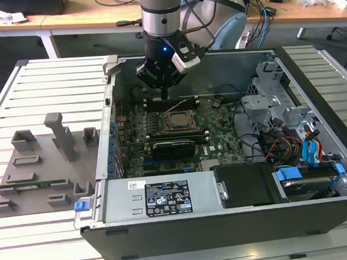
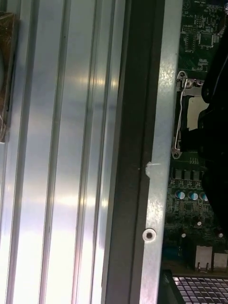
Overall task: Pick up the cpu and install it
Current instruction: 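Install the first cpu locking lever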
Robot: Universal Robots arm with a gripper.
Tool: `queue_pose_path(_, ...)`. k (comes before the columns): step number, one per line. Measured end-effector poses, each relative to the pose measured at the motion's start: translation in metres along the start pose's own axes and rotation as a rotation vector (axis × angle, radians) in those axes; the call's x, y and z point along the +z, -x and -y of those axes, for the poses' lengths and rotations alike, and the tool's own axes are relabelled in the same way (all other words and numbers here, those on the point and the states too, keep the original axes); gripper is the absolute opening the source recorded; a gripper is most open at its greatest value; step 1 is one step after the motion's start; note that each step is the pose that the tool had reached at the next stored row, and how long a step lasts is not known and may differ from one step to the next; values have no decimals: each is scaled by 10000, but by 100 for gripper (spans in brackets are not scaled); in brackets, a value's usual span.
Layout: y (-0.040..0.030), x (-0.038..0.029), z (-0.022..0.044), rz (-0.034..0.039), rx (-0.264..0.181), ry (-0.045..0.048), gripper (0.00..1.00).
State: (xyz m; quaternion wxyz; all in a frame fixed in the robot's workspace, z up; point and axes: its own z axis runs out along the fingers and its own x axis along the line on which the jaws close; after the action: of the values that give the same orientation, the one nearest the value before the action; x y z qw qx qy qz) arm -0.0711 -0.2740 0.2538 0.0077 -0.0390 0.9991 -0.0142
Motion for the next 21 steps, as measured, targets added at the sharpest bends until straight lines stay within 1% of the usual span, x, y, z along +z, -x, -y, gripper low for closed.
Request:
queue_pose_path(1,0,9,0,1,0,1,11)
queue_pose_path(3,-1,56,-2,1,0,1,11)
queue_pose_path(4,-1,84,-9,1,2,0,11)
queue_pose_path(5,0,116,-33,-2,1,-19,11)
queue_pose_path(8,15,196,-42,-4,-1,-33,11)
queue_pose_path(10,59,234,-40,-12,1,-41,11)
queue_pose_path(12,103,254,-37,-17,-2,-48,11)
queue_pose_path(16,210,315,-30,-24,5,-59,11)
queue_pose_path(20,278,341,-26,-30,8,-69,11)
queue_pose_path(21,303,351,-24,-31,7,-74,11)
